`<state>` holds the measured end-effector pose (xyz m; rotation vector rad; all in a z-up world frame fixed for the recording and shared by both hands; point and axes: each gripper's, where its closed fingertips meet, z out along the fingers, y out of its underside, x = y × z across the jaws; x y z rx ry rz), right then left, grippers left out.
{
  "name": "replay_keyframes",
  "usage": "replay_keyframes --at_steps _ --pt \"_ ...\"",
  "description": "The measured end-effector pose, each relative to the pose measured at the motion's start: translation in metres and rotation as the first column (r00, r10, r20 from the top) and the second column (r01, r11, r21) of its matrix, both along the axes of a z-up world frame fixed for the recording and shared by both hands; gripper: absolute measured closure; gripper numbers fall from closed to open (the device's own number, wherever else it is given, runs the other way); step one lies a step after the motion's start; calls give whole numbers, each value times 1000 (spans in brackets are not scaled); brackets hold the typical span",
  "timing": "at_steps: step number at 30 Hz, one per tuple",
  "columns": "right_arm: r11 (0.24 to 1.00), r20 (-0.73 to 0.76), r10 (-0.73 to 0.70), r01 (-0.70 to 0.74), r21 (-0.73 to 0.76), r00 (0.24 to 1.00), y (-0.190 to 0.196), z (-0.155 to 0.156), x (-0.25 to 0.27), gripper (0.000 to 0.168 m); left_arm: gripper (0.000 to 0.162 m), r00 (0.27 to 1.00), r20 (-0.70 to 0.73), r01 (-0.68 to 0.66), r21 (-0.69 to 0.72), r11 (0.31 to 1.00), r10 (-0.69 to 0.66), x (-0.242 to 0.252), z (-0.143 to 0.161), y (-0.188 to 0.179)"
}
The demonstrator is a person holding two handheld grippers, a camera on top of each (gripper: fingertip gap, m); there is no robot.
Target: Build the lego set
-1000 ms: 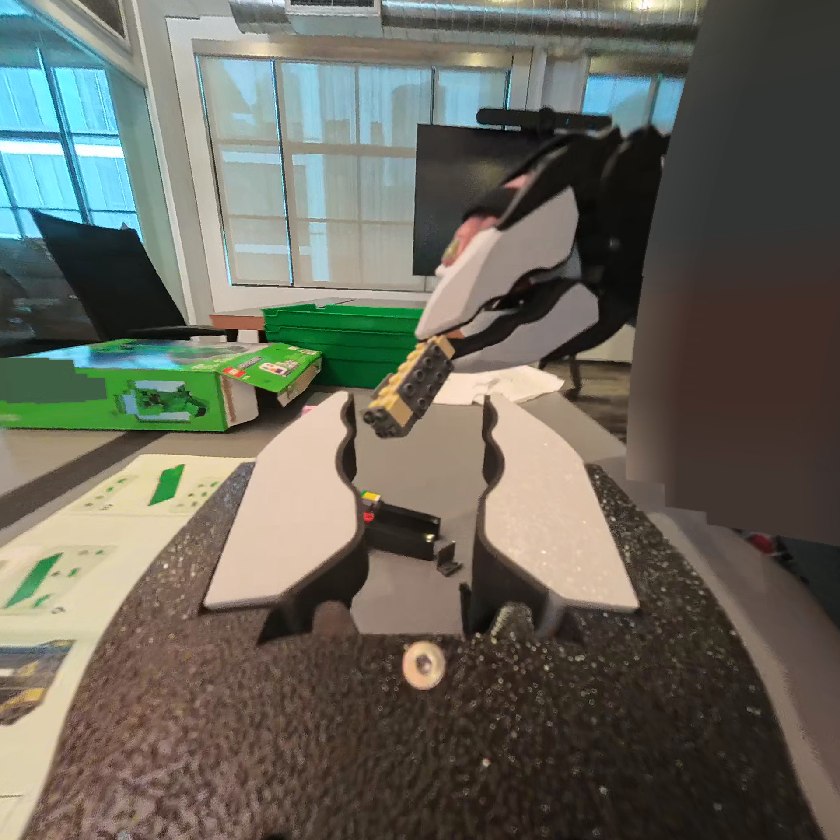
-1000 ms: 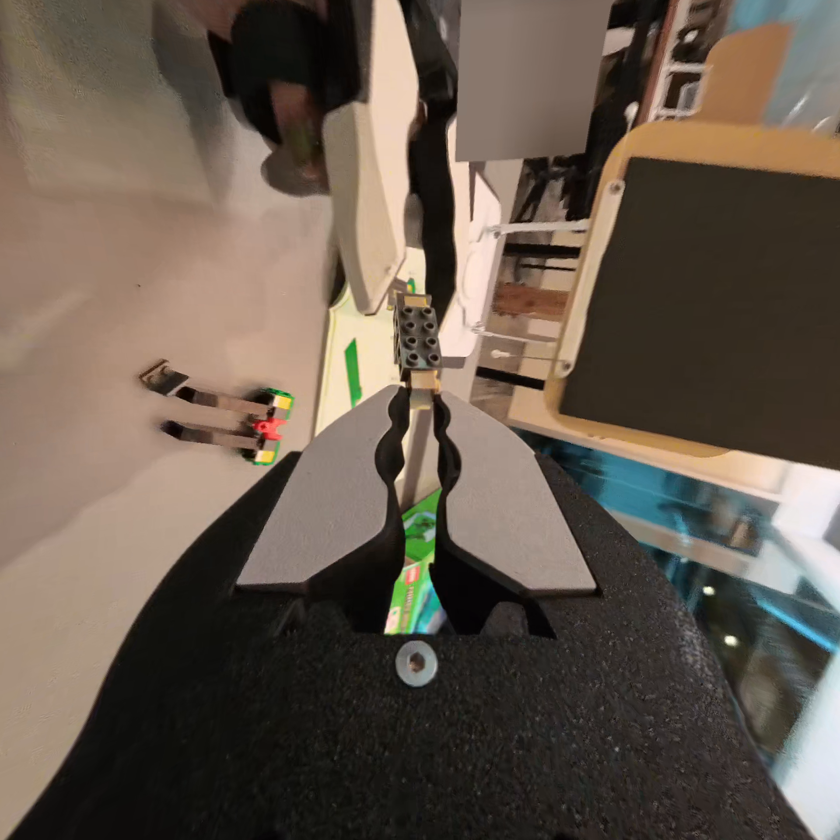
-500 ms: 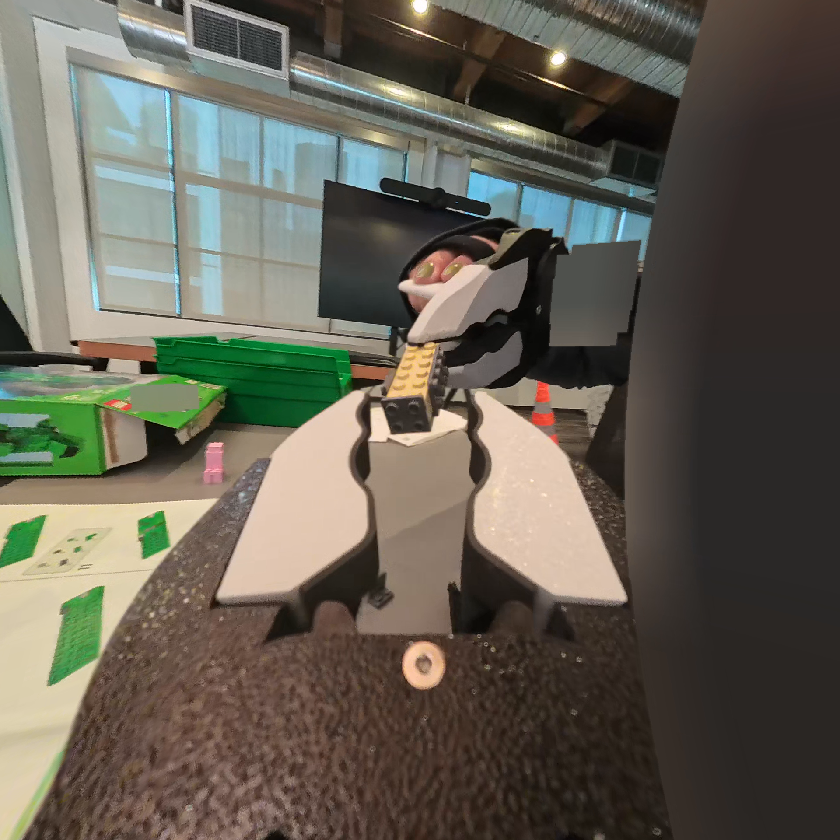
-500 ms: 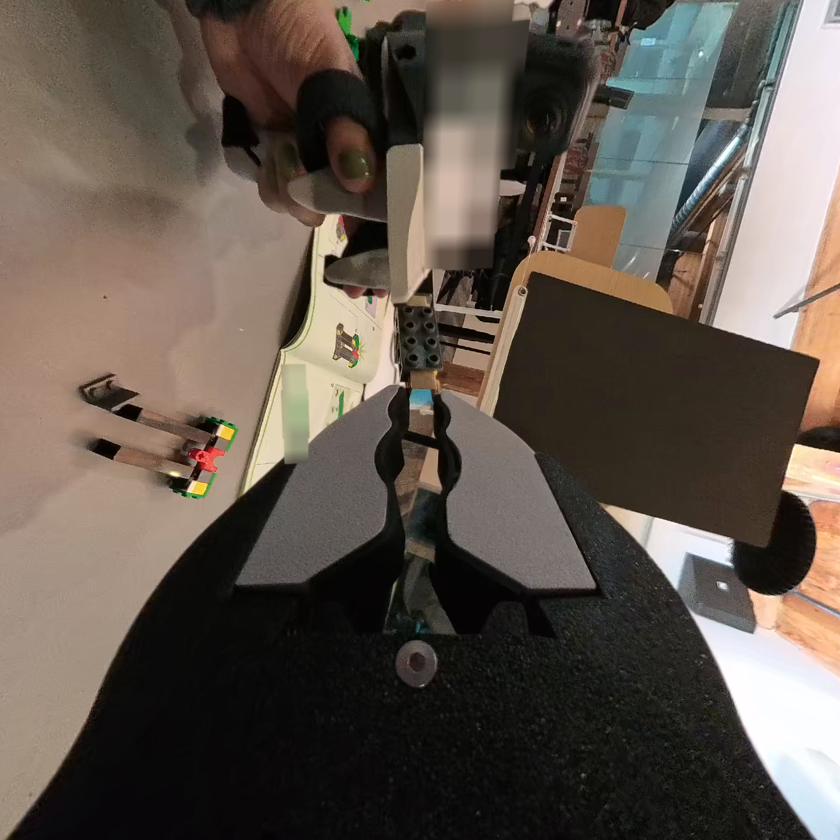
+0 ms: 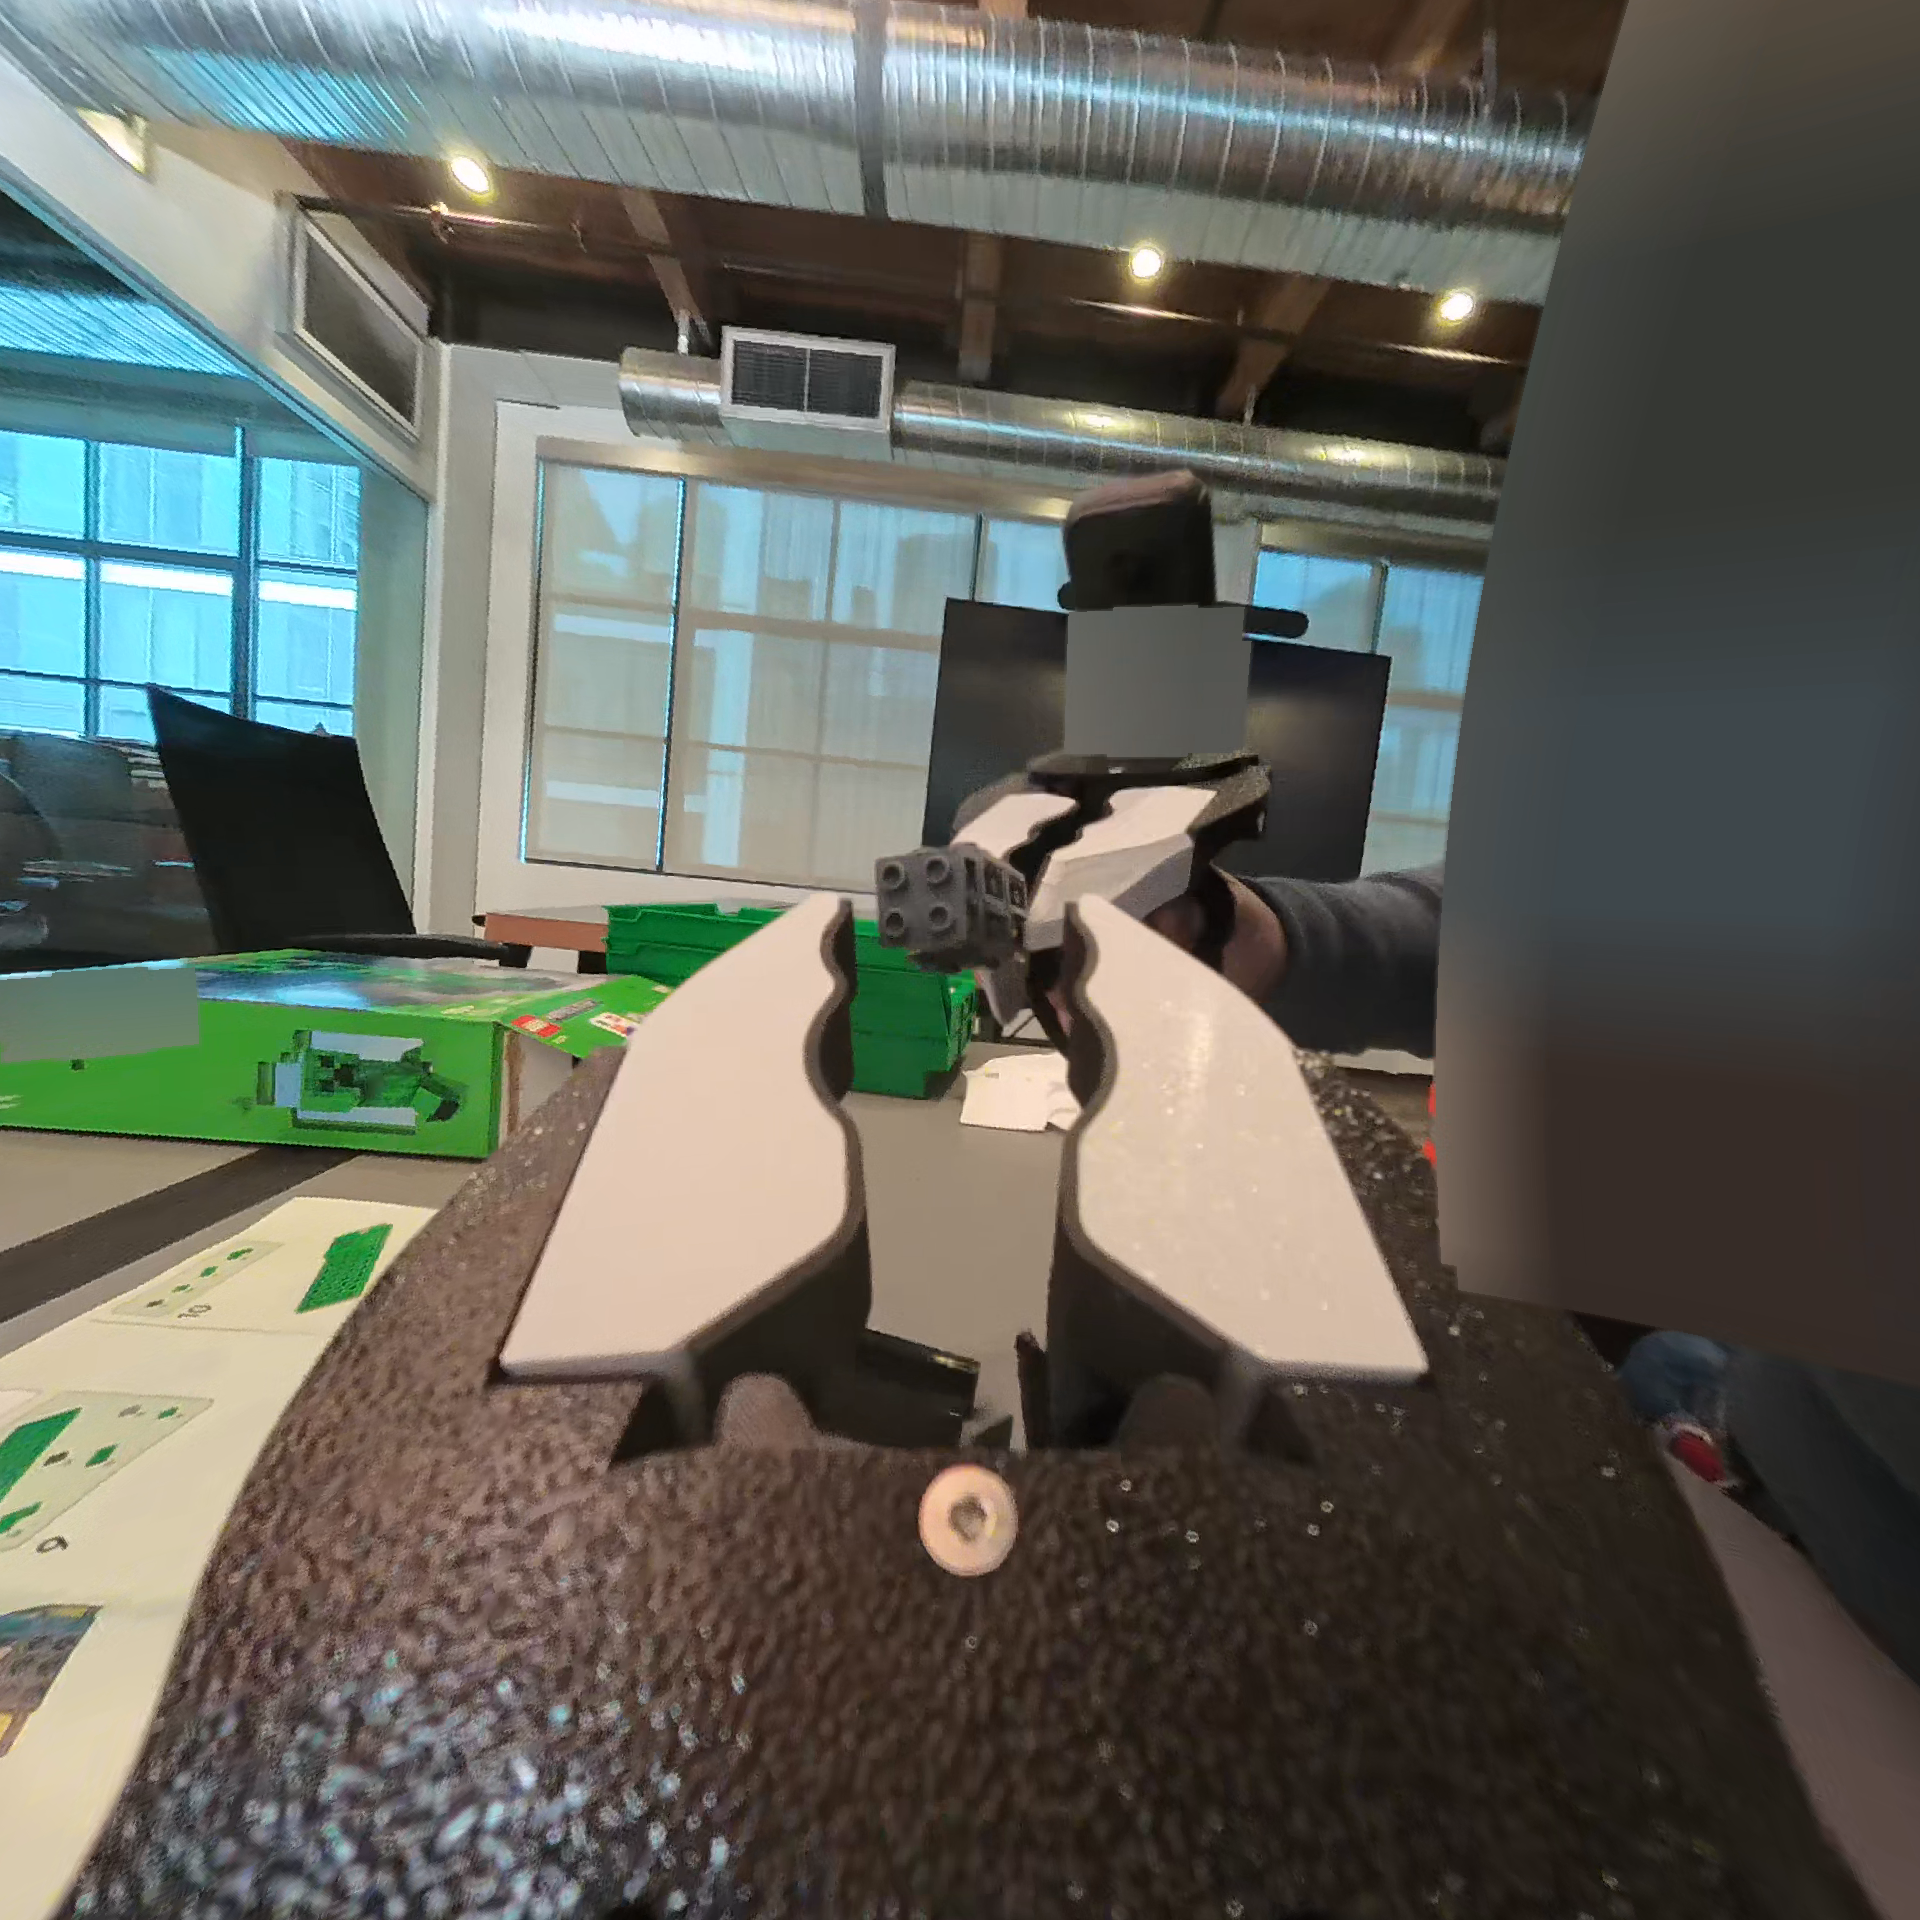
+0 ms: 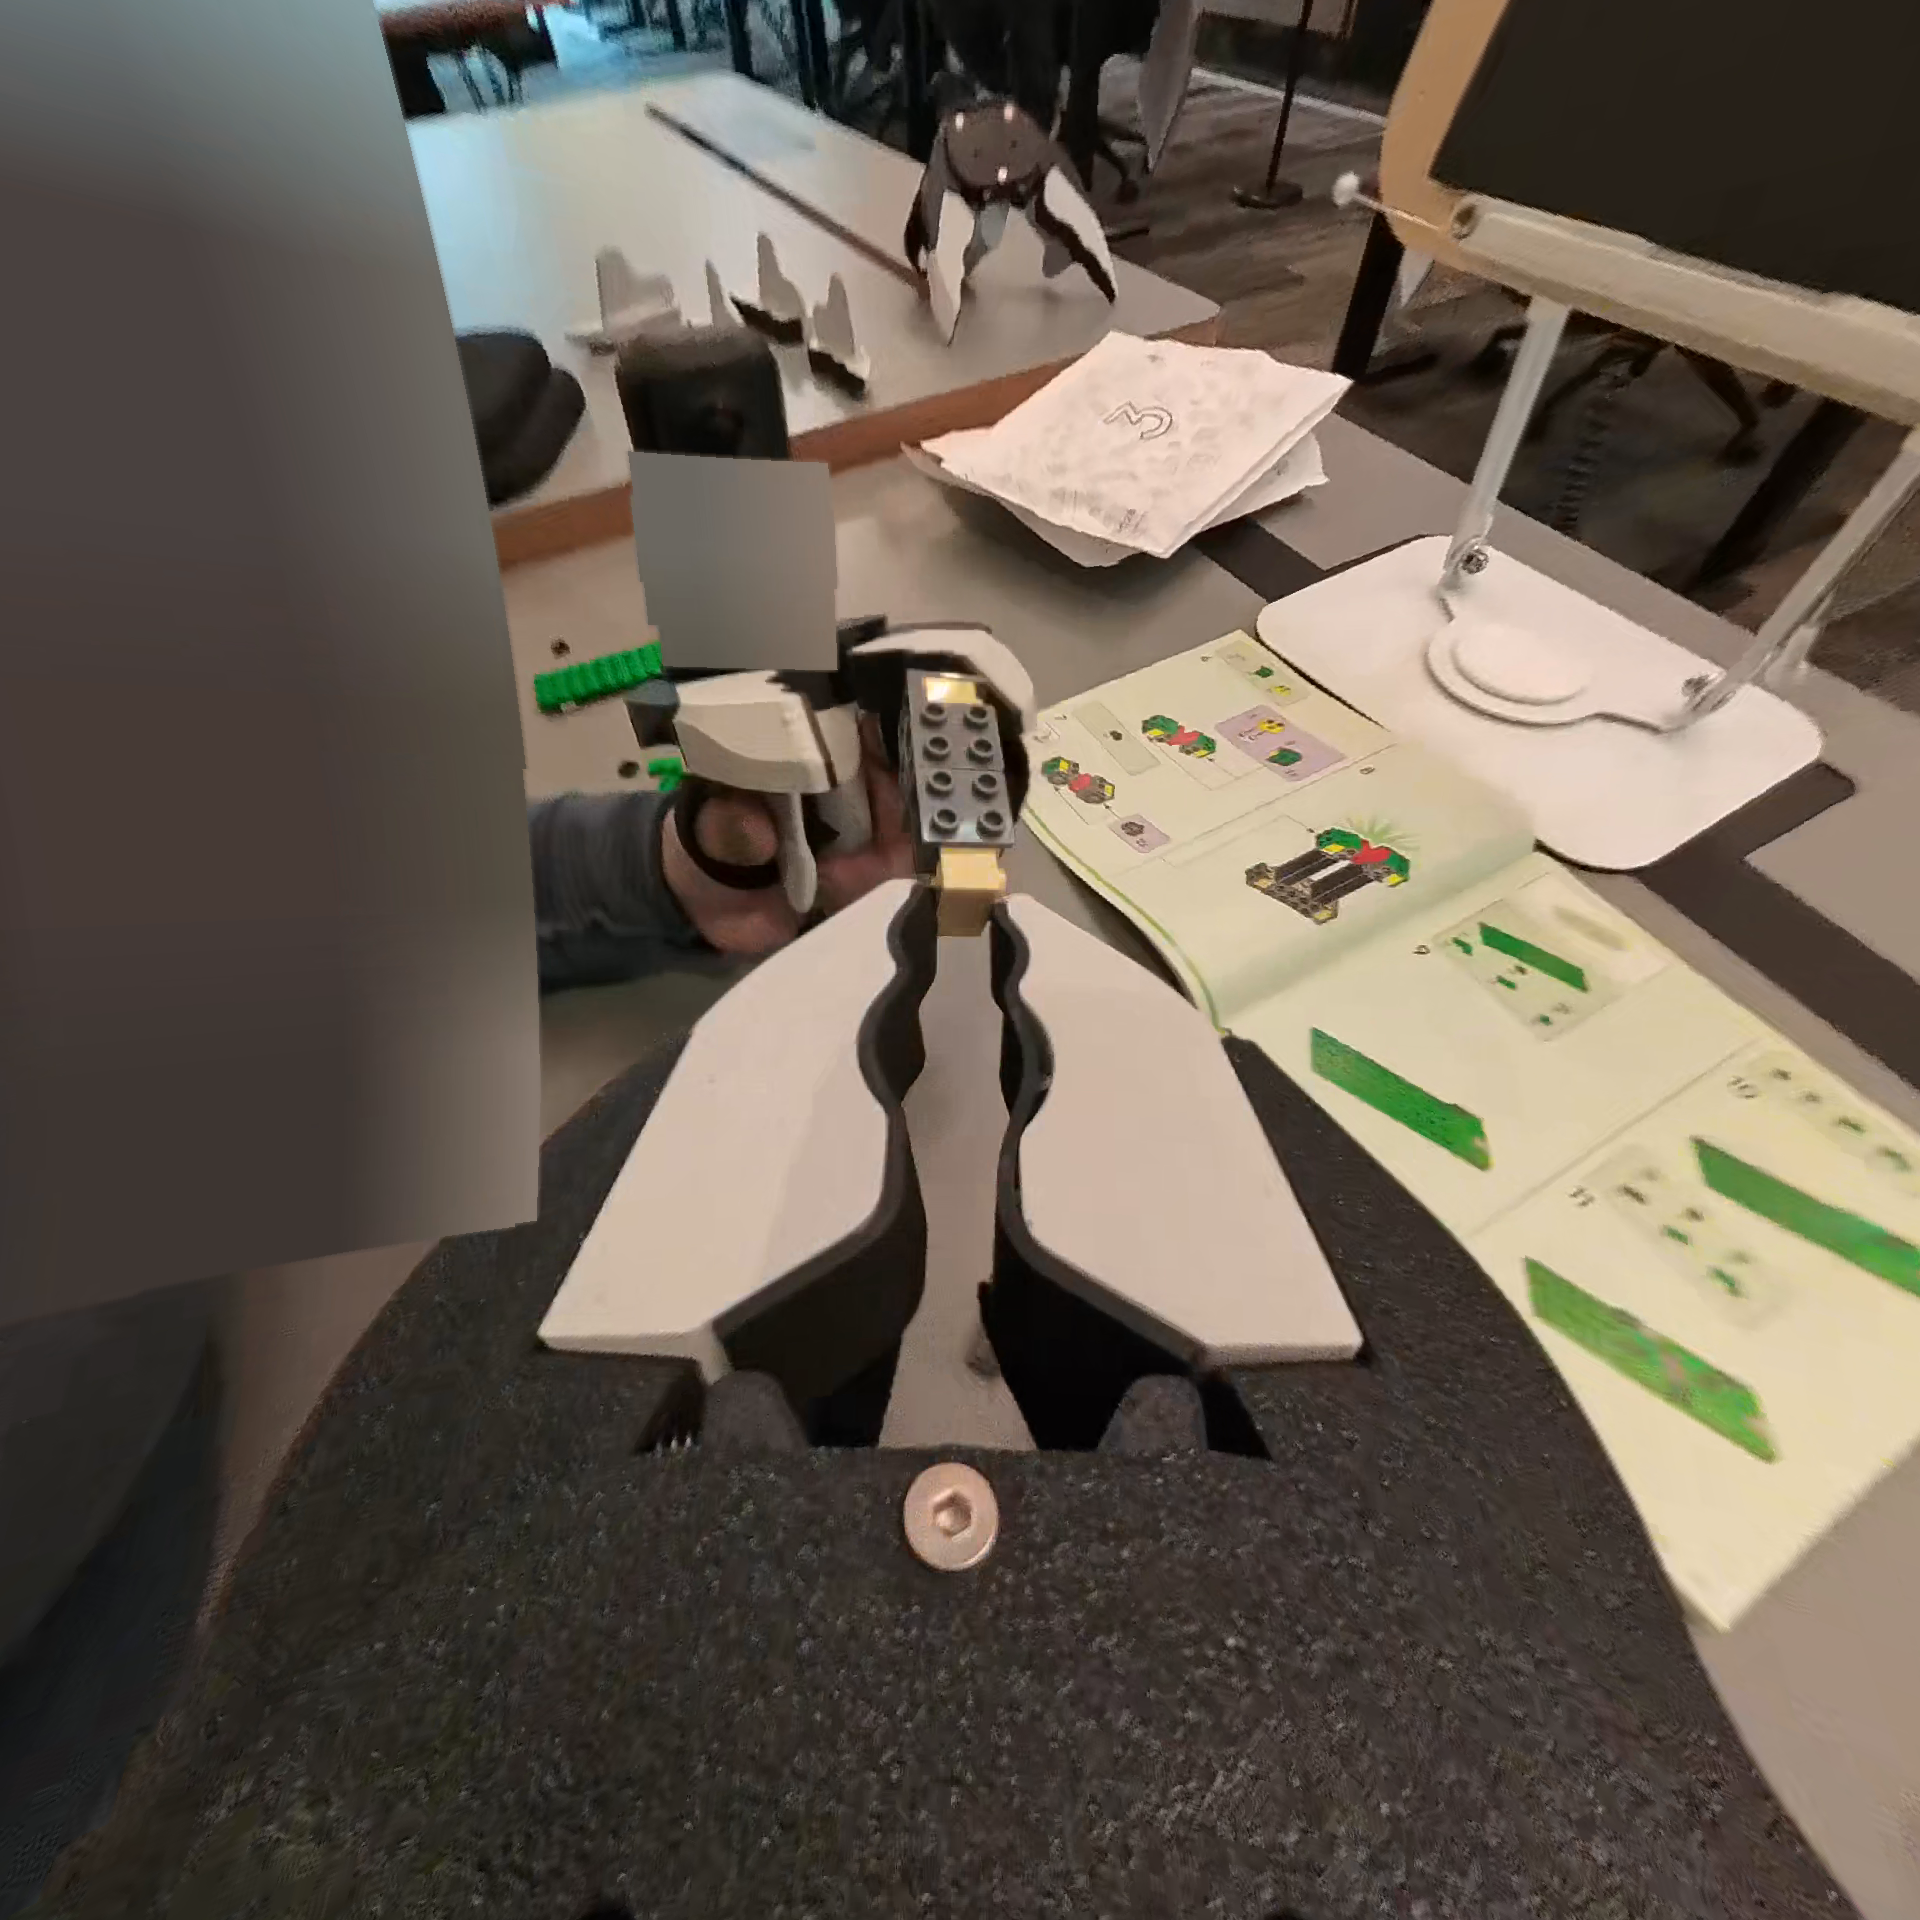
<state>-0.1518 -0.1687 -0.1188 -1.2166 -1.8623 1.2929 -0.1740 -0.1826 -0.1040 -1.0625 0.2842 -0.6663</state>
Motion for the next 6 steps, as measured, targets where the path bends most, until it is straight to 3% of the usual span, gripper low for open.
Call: replay_keyframes --at_steps 6 --pt "986 -41 -29 22 -165 999 -4 7 -2 159 131 998 55 22 -4 1000 -22 0 1 2"
